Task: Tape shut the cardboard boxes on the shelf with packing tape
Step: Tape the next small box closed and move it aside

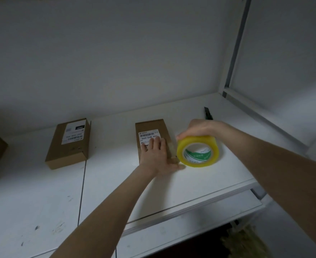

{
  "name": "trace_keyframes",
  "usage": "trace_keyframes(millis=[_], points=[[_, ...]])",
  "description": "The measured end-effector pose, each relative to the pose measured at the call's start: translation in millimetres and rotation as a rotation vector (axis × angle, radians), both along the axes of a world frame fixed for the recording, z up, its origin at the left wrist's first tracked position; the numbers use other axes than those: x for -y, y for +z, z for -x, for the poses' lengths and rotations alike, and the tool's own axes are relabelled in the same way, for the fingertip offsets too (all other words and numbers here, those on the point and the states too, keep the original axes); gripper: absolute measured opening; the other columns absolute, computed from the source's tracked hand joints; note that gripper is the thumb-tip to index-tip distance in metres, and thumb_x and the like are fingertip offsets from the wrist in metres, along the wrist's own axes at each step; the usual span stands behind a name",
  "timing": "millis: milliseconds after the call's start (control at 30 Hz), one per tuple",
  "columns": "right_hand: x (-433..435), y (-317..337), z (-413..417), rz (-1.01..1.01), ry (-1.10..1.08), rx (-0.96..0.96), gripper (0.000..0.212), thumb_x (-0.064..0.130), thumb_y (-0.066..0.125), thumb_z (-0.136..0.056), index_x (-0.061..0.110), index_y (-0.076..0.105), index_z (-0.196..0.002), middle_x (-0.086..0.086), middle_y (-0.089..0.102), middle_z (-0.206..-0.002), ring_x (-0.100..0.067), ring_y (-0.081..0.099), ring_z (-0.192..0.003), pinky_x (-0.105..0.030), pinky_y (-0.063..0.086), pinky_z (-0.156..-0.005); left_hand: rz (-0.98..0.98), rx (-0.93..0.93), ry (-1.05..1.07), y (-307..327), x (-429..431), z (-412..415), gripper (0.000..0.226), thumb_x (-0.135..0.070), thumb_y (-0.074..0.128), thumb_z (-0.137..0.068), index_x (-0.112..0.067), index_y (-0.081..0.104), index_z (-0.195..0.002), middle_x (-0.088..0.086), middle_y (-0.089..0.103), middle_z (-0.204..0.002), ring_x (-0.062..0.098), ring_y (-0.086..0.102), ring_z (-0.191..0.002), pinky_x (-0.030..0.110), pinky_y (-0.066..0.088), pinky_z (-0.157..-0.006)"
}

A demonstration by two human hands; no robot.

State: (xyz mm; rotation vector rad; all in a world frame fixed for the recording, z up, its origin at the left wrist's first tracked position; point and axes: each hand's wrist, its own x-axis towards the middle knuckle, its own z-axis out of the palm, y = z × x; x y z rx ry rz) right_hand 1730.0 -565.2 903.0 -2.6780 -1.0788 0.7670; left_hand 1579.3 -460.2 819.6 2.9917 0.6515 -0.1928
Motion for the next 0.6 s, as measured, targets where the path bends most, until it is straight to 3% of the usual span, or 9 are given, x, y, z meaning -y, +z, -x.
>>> trace_keyframes(millis=[133,333,400,533,600], points=[[-5,-1,-4,-0.033,-0.019,0.114,0.064,0.082,0.060,-0.068,0.018,0.054,-0.070,0.000,0.058,-0.075,-0.017,0.058,-0.072,-0.030,0.044,-0.065,-0.076,0.048,0.008,-8,4,-2,0.101,-0.078,0.024,-0.082,-0.010,-0.005,-0.152,0.010,-0.005,-0.161,0.025,-0.004,-0.148,0.052,0.000,-0.118],[-6,9,-4,0.049,0.032,0.255,0.055,0.072,0.064,-0.072,0.020,0.047,-0.071,0.003,0.053,-0.075,-0.022,0.055,-0.079,-0.030,0.041,-0.067,-0.102,0.034,0.003,-12,-2,-2,0.093,-0.073,0.023,-0.087,-0.014,-0.005,-0.153,0.008,-0.005,-0.161,0.025,-0.005,-0.148,0.051,-0.002,-0.118],[-5,7,-5,0.079,0.036,0.261,0.057,0.072,0.062,-0.073,0.016,0.050,-0.079,0.000,0.055,-0.084,-0.023,0.054,-0.083,-0.030,0.041,-0.069,-0.104,0.029,0.002,-12,-2,-2,0.093,-0.073,0.023,-0.087,-0.014,-0.006,-0.153,0.008,-0.006,-0.161,0.025,-0.005,-0.148,0.051,-0.003,-0.117],[-6,9,-6,0.149,0.047,0.326,0.073,0.074,0.059,-0.075,0.016,0.056,-0.119,-0.007,0.058,-0.107,-0.027,0.056,-0.097,-0.030,0.043,-0.075,-0.093,0.023,0.003,-12,-4,-2,0.090,-0.071,0.024,-0.088,-0.016,-0.006,-0.153,0.007,-0.007,-0.161,0.024,-0.006,-0.148,0.050,-0.003,-0.118],[-3,10,-9,0.201,0.054,0.387,0.083,0.081,0.057,-0.072,0.017,0.055,-0.126,-0.006,0.060,-0.122,-0.027,0.058,-0.110,-0.030,0.041,-0.077,-0.084,0.011,0.003,-10,-4,-2,0.089,-0.070,0.024,-0.089,-0.017,-0.007,-0.153,0.007,-0.009,-0.161,0.024,-0.007,-0.148,0.049,-0.004,-0.118]])
